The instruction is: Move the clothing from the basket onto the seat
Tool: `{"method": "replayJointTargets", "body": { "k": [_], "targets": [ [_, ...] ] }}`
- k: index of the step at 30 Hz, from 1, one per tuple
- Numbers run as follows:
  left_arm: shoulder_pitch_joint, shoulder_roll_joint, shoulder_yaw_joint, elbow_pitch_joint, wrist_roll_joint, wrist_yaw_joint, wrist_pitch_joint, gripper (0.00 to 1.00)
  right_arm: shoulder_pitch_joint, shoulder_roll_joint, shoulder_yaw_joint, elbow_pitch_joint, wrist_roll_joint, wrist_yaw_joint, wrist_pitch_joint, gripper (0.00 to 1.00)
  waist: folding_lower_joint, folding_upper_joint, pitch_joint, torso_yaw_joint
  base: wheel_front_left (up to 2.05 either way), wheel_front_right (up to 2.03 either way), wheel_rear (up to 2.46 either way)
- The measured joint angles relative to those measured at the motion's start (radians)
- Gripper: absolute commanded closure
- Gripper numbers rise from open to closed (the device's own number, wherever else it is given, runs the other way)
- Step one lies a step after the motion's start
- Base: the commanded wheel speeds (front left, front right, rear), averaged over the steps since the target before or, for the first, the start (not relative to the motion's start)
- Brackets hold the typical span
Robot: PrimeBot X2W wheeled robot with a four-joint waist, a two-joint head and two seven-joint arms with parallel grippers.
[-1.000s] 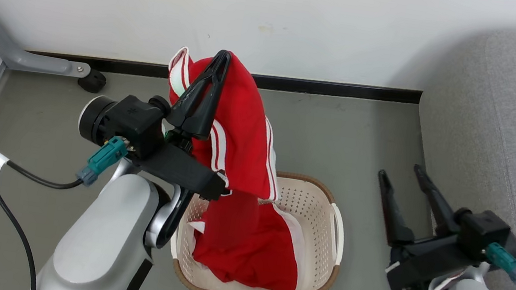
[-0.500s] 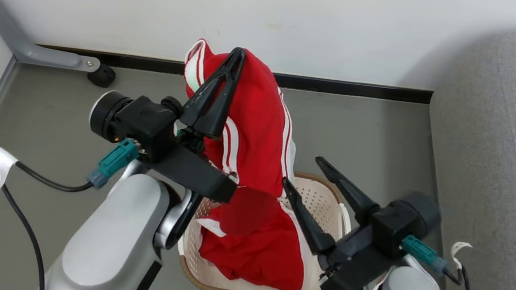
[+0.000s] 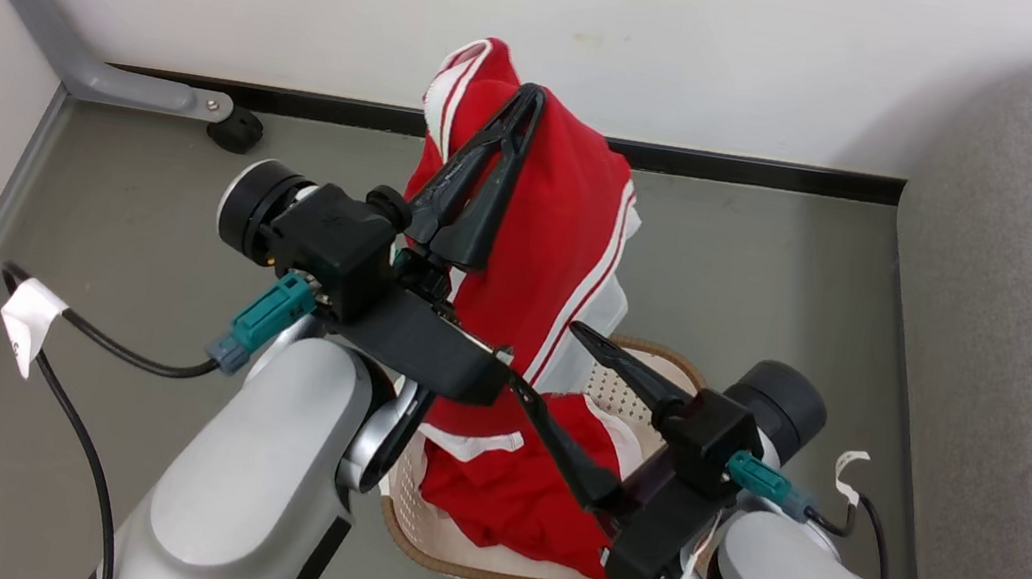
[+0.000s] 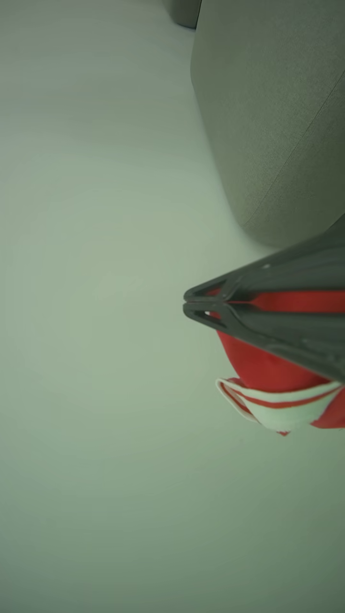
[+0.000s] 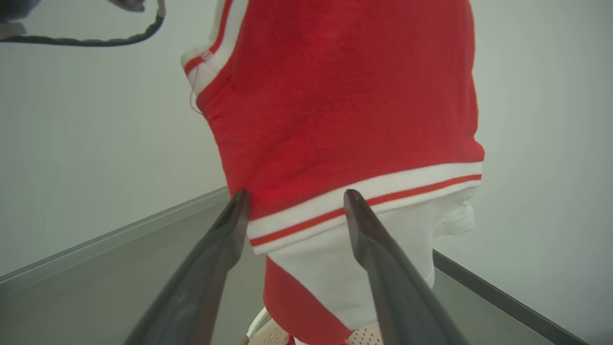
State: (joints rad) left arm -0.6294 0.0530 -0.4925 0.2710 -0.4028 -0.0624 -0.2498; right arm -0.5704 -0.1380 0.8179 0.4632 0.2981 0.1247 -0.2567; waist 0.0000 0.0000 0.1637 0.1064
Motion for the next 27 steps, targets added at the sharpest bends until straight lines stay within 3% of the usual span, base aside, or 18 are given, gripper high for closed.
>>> {"method": "replayJointTargets", "body": {
  "k": [16,27],
  "targets": [
    [-0.015,-0.009,-0.026,-0.015,0.0,-0.008,0.0,1.0,-0.067,0.03,-0.067,0.108,0.012,0.0,0.0,0.0,0.0,0.0001,-0.001,0.028,0.0,0.0,0.0],
    [-0.015,-0.01,-0.023,-0.013,0.0,-0.008,0.0,1.0,-0.072,0.026,-0.016,0.095,0.026,0.0,0.0,0.0,0.0,0.0,-0.003,0.013,0.0,0.0,0.0]
  ]
}}
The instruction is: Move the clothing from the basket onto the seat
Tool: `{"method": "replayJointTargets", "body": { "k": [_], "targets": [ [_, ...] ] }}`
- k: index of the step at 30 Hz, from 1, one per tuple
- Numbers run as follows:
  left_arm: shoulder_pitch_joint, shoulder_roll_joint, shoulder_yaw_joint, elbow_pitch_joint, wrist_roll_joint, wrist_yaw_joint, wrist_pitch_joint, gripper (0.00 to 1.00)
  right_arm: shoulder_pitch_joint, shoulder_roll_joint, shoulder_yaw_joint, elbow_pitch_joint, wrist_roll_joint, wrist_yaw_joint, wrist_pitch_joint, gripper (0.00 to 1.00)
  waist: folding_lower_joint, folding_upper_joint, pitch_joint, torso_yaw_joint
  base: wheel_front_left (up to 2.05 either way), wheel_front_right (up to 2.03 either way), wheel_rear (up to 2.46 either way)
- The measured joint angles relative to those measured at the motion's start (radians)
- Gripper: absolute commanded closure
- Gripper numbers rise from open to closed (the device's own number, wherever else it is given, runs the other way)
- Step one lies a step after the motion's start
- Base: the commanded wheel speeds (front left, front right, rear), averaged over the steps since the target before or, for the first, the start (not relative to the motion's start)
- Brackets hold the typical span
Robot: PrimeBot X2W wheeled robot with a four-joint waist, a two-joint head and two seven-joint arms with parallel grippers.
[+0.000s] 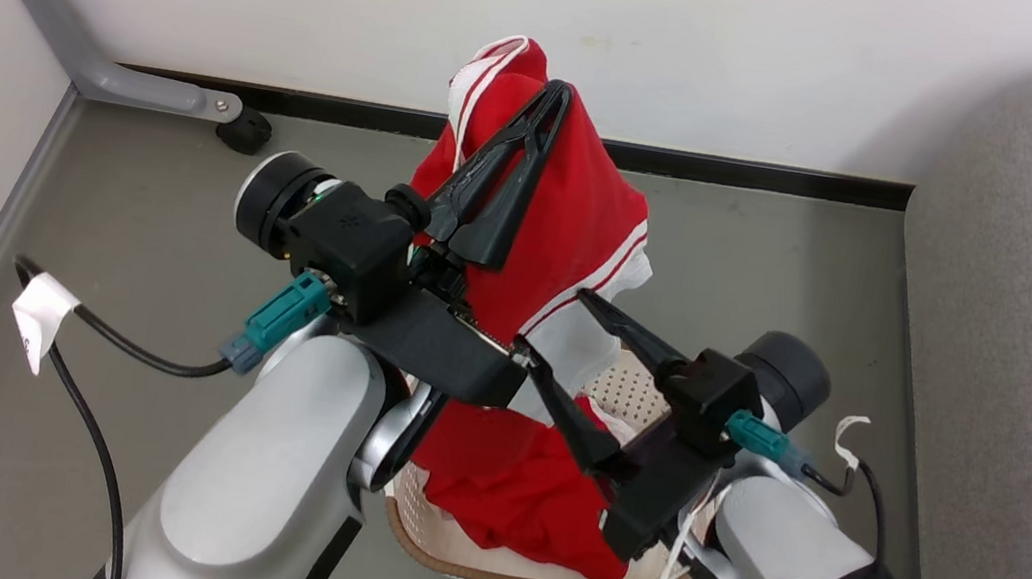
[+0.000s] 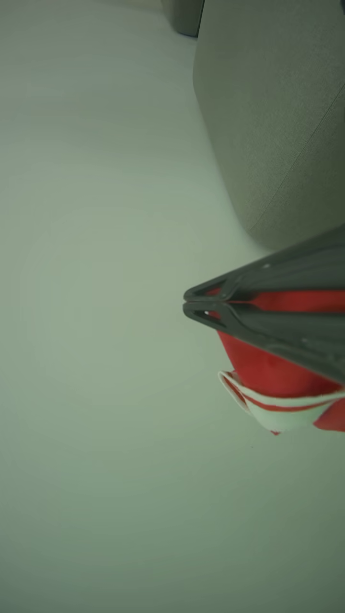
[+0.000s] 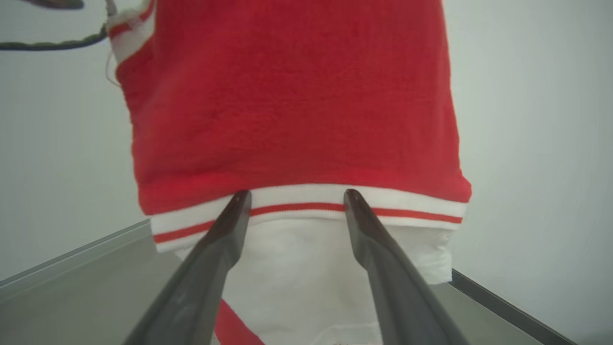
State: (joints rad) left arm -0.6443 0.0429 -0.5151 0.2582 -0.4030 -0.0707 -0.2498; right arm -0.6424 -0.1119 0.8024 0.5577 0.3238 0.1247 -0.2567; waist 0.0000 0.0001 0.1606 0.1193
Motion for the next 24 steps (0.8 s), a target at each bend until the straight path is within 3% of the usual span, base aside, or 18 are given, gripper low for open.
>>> {"method": "replayJointTargets", "body": {
  "k": [16,24],
  "targets": [
    [0.0,-0.001,0.01,0.044,0.0,0.01,0.0,1.0,0.027,0.008,0.086,-0.069,0.027,0.0,0.0,0.0,0.0,0.0,0.014,-0.015,0.0,0.0,0.0],
    [-0.004,-0.002,0.014,0.061,0.0,0.01,0.0,1.0,0.026,-0.028,0.022,-0.116,0.048,0.0,0.0,0.0,0.0,0.0,0.015,-0.03,0.0,0.0,0.0]
  ]
}}
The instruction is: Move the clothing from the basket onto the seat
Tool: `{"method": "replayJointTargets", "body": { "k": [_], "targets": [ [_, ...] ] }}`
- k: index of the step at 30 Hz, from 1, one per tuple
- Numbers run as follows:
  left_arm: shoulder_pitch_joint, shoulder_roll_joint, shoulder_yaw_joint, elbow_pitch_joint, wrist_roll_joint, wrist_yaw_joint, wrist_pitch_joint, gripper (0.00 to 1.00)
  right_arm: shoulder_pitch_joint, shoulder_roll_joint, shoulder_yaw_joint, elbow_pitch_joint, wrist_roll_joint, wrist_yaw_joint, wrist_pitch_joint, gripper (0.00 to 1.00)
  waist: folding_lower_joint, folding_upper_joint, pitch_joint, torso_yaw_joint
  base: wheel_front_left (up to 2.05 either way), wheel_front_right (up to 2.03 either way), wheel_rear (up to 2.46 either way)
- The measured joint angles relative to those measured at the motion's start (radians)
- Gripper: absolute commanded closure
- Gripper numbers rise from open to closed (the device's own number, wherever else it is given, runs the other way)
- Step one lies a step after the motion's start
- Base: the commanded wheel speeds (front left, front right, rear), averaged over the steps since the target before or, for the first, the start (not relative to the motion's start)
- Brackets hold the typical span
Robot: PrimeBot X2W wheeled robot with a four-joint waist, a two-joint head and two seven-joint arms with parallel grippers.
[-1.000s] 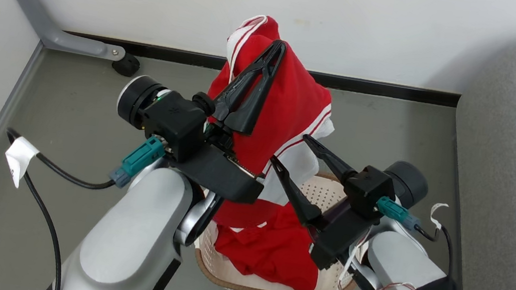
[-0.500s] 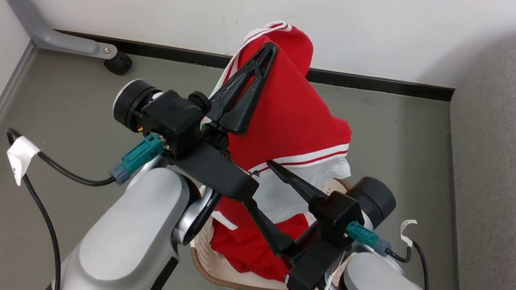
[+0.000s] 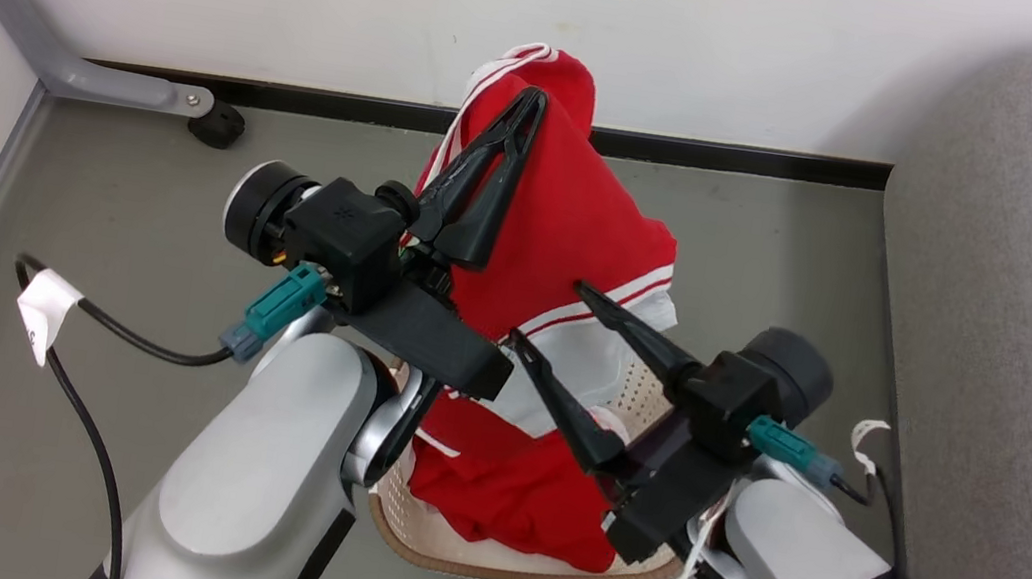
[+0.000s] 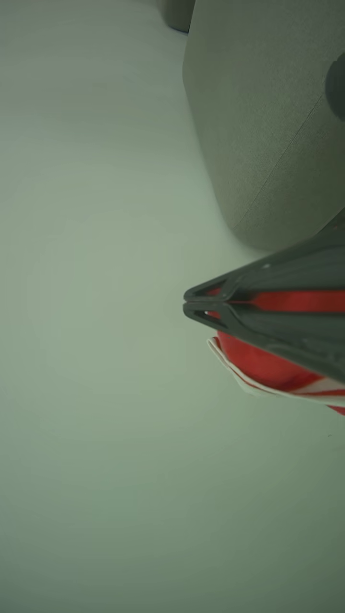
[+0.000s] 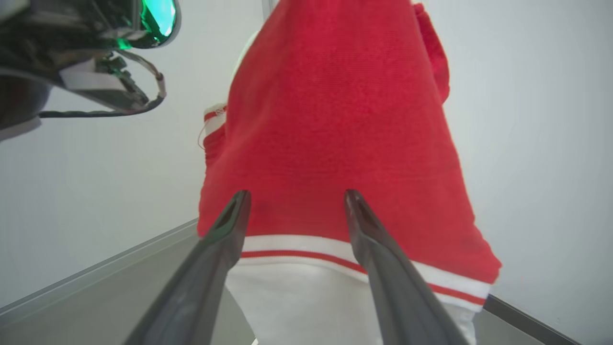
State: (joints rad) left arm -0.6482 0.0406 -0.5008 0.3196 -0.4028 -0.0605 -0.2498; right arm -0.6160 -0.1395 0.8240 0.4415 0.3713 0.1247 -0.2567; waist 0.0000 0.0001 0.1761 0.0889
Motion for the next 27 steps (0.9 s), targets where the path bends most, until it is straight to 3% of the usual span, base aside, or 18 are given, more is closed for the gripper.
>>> {"method": "replayJointTargets", "body": {
  "k": [13,27],
  "targets": [
    [0.0,-0.001,-0.01,0.002,0.0,-0.003,0.0,1.0,-0.005,-0.1,-0.014,-0.033,0.017,0.0,0.0,0.0,0.0,0.0,-0.011,-0.01,0.0,0.0,0.0],
    [0.001,-0.001,-0.104,-0.081,-0.001,-0.008,0.0,1.0,-0.029,-0.032,0.024,0.038,0.026,0.0,0.0,0.0,0.0,-0.0001,-0.012,0.011,0.0,0.0,0.0]
  ]
}}
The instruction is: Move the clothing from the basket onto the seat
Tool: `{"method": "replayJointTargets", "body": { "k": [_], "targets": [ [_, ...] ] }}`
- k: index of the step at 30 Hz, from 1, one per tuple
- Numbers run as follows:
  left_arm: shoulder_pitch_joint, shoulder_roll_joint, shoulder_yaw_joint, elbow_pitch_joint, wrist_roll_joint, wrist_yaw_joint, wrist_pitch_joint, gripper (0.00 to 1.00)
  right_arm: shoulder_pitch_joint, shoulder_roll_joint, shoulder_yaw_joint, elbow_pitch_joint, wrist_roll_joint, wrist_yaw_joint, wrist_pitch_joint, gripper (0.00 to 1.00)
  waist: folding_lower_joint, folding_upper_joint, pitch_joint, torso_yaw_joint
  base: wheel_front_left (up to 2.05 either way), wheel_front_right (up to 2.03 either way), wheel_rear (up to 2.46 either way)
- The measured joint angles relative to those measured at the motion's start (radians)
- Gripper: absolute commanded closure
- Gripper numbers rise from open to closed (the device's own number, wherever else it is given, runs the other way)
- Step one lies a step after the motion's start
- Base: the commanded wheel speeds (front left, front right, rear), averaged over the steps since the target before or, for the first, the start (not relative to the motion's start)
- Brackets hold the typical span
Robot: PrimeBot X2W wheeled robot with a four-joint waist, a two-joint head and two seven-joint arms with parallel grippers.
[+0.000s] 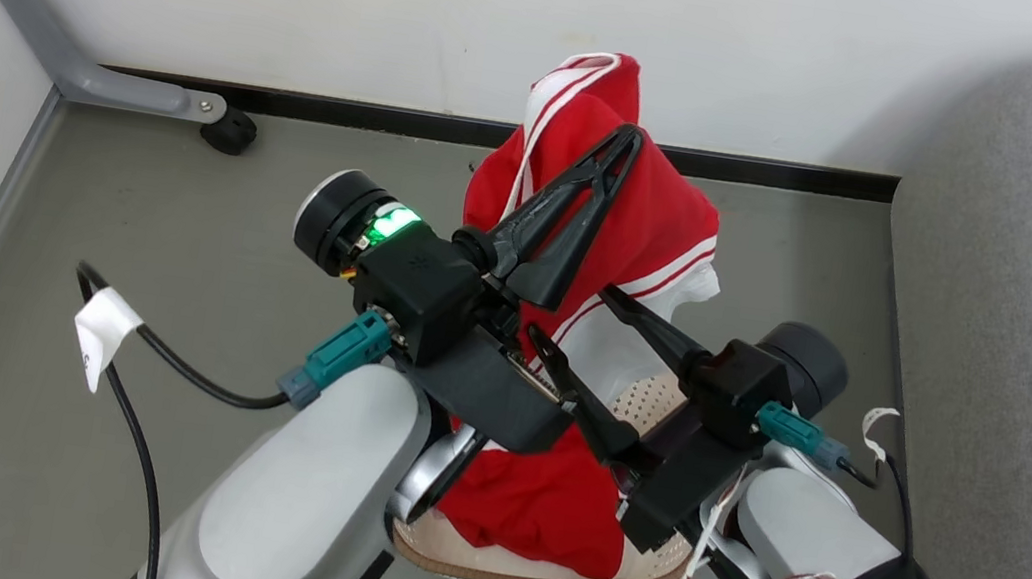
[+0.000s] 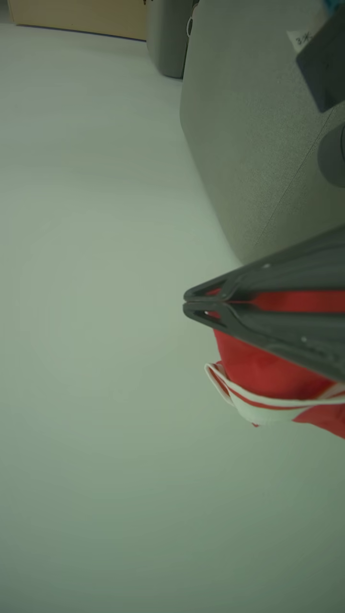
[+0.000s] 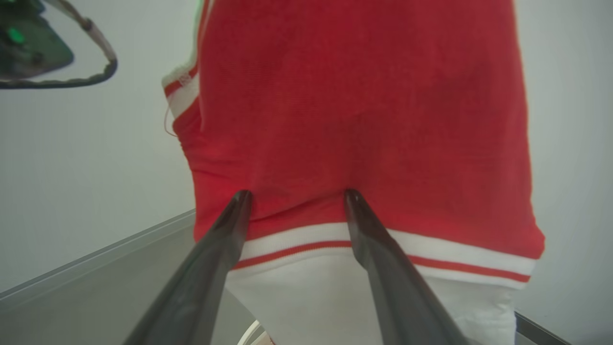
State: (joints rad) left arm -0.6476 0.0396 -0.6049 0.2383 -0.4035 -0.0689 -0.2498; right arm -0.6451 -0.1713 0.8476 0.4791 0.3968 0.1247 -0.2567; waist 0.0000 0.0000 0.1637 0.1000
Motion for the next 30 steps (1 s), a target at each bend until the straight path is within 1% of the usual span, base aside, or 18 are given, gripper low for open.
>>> {"method": "replayJointTargets", "body": {
  "k": [7,15,17,18,19,20,21,30],
  "targets": [
    [0.001,0.0,-0.037,-0.03,-0.01,0.018,0.0,1.0,-0.02,0.025,-0.03,0.038,0.0,0.0,0.0,0.0,0.0,0.0001,0.003,0.008,0.0,0.0,0.0],
    [0.014,0.001,-0.069,-0.033,-0.029,0.026,0.0,1.0,-0.023,0.047,-0.057,0.043,0.009,0.0,0.0,0.0,0.0,0.0,0.009,0.01,0.0,0.0,0.0],
    [0.018,0.001,-0.084,-0.034,-0.035,0.034,0.0,1.0,-0.024,0.052,-0.067,0.046,0.009,0.0,0.0,0.0,0.0,0.0001,0.011,0.01,0.0,0.0,0.0],
    [0.02,0.001,-0.088,-0.035,-0.035,0.035,0.0,1.0,-0.025,0.055,-0.074,0.047,0.011,0.0,0.0,0.05,0.0,0.0001,0.012,0.01,0.0,0.0,0.0],
    [0.02,0.001,-0.091,-0.035,-0.035,0.035,0.0,1.0,-0.027,0.056,-0.079,0.049,0.012,0.0,0.0,0.43,0.0,0.0001,0.012,0.01,0.0,0.0,0.0],
    [0.02,0.001,-0.092,-0.035,-0.038,0.035,0.0,1.0,-0.029,0.058,-0.085,0.051,0.016,-0.002,0.0,0.75,0.0,0.0,0.013,0.01,0.0,0.0,0.0],
    [0.02,0.002,-0.093,-0.035,-0.04,0.035,0.0,1.0,-0.032,0.058,-0.092,0.052,0.021,-0.002,0.0,1.0,0.0,0.0,0.014,0.011,0.0,0.0,0.0],
    [0.02,0.001,-0.085,-0.017,-0.044,0.052,0.0,1.0,-0.039,0.063,-0.117,0.057,0.035,-0.001,0.0,1.0,0.0,0.0,0.019,0.013,0.0,0.0,0.0]
  ]
}}
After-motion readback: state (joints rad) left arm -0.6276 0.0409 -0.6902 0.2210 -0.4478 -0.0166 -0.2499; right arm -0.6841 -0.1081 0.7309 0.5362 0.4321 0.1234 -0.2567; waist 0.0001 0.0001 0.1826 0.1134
